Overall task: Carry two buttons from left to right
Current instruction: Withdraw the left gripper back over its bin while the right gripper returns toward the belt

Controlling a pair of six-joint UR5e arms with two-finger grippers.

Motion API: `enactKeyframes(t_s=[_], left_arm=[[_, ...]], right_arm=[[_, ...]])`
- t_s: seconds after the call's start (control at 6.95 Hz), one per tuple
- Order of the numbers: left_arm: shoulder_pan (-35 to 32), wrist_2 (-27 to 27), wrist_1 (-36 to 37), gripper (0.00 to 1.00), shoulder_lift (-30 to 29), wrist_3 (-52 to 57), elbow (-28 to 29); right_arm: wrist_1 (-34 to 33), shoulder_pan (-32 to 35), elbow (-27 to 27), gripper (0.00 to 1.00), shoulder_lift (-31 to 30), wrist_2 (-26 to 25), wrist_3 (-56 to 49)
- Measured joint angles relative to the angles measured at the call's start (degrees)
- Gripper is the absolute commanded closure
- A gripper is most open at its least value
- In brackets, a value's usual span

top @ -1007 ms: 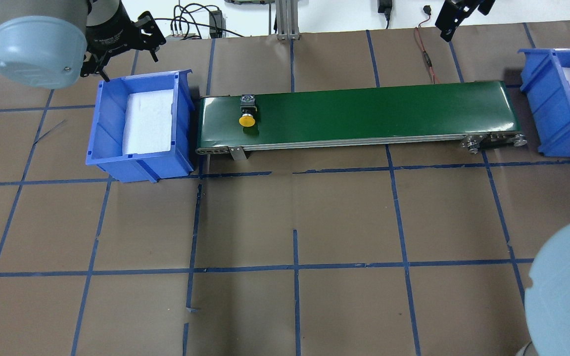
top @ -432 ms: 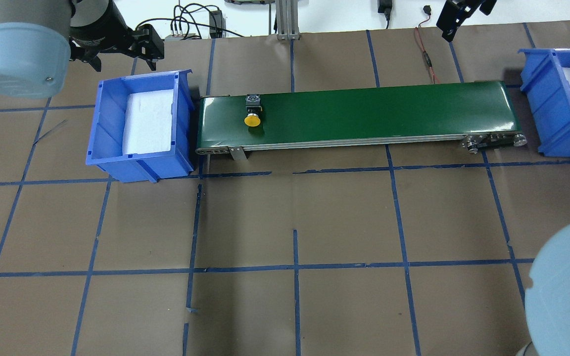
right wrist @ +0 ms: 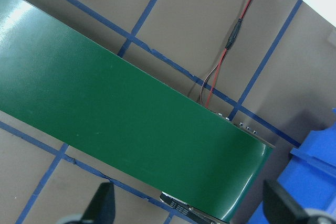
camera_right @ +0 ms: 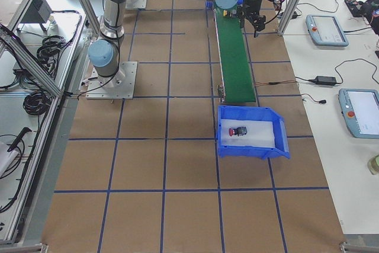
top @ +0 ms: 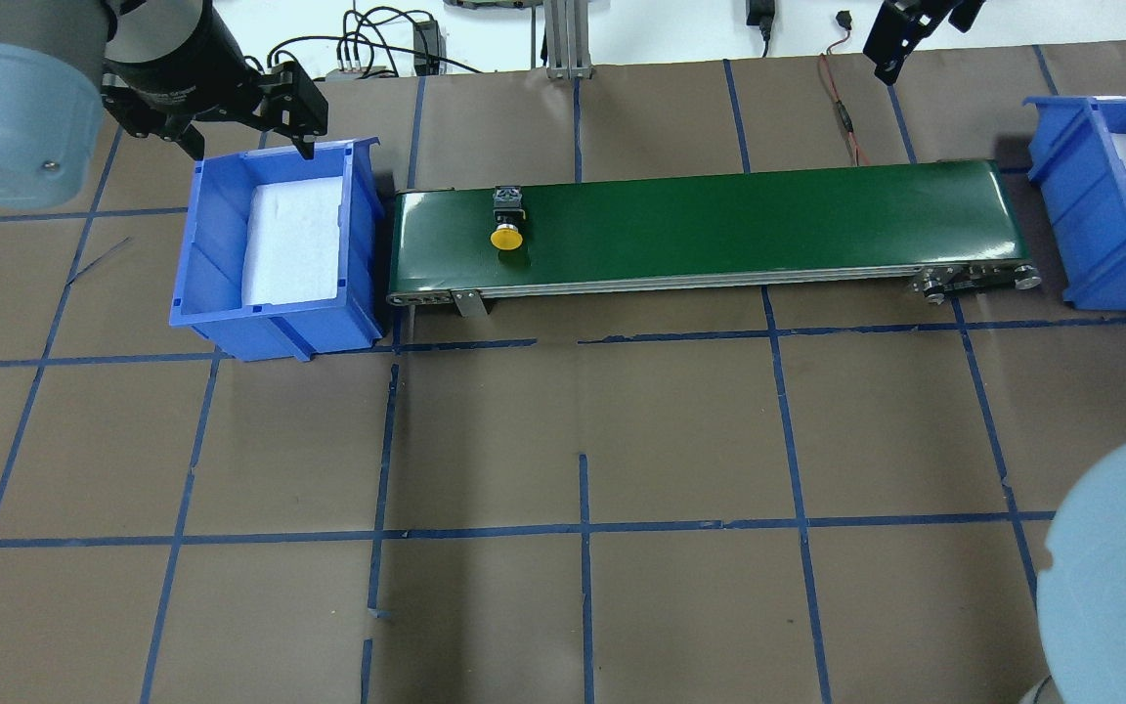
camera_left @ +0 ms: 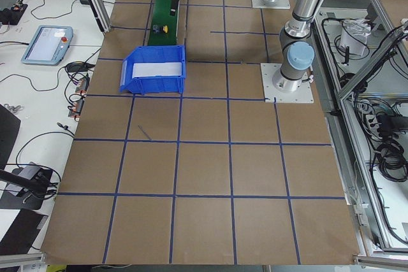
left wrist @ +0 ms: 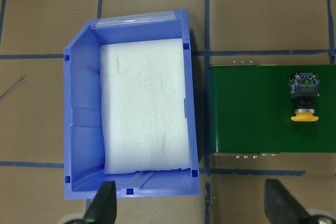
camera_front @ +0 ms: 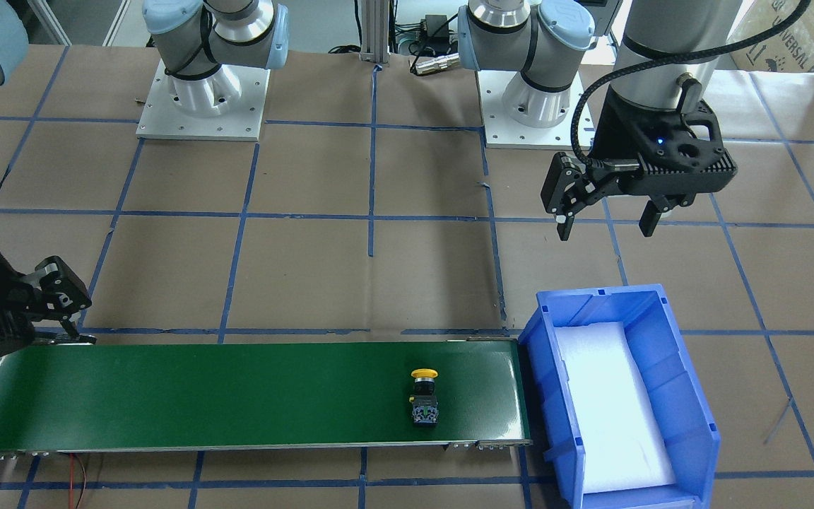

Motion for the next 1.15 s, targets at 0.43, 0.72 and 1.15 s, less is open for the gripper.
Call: enactKeyframes(t_s=[0.43,0.72,1.15], left_arm=[[0.2,0.3,-9.8,0.0,5.2,-0.1,0.8],[0.1,0.3,-14.9,0.0,9.0,-0.8,0.0],[0.0,0.1,-21.2,0.0,8.2,-1.8,0.4]], right_arm=[[0.0,-0.1,0.4,0.01,0.0,0.0,0.2],[-0.2,-0.1,1.2,0.02,-0.3,0.6,5.2],[-0.3,0.0,5.5,0.01,-2.9,6.7,16.2]])
